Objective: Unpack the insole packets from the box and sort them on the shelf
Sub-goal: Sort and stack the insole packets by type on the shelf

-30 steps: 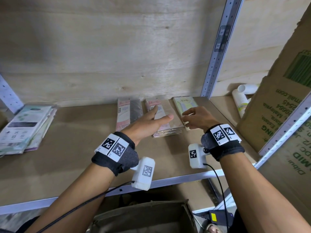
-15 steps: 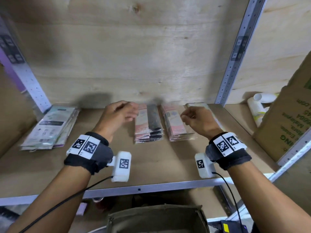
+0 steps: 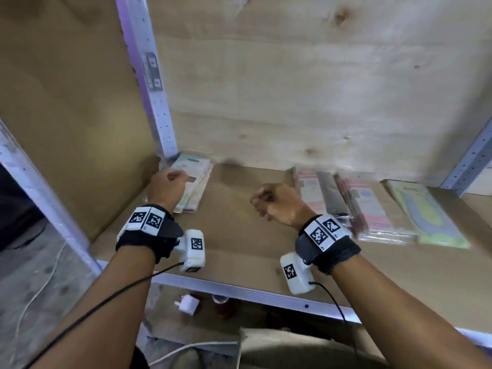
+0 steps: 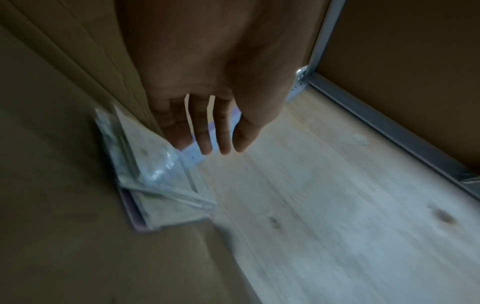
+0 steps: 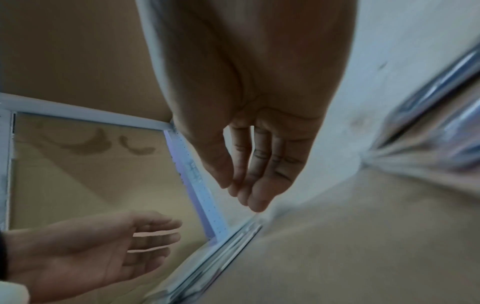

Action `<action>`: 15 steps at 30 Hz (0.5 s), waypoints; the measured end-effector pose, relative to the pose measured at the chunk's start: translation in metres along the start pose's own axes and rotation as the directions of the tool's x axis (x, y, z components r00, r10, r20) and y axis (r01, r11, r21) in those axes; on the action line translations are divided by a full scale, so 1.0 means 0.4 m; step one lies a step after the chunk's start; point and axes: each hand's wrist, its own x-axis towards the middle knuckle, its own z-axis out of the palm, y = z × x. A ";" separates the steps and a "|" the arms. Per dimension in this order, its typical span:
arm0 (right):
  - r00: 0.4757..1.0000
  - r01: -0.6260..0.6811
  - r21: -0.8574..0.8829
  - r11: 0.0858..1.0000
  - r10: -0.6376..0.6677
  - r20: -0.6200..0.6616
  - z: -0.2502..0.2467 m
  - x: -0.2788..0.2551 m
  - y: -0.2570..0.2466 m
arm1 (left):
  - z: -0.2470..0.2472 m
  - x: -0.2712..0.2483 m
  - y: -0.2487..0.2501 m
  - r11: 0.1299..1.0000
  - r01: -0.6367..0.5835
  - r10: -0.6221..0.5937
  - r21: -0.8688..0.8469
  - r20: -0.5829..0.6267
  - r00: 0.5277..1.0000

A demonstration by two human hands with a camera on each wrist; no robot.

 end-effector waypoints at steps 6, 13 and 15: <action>0.978 -0.134 0.156 0.979 0.105 0.179 0.153 0.093 -0.076 | -0.082 0.040 -0.077 0.972 0.042 -0.061 0.231 0.079 0.995; 0.941 -0.292 0.352 0.889 0.202 0.272 0.253 0.149 -0.150 | -0.108 0.050 -0.094 0.951 0.000 -0.046 0.310 0.139 0.989; 0.934 -0.325 0.402 0.856 0.223 0.280 0.266 0.147 -0.153 | -0.112 0.054 -0.093 0.950 -0.001 -0.044 0.313 0.137 0.990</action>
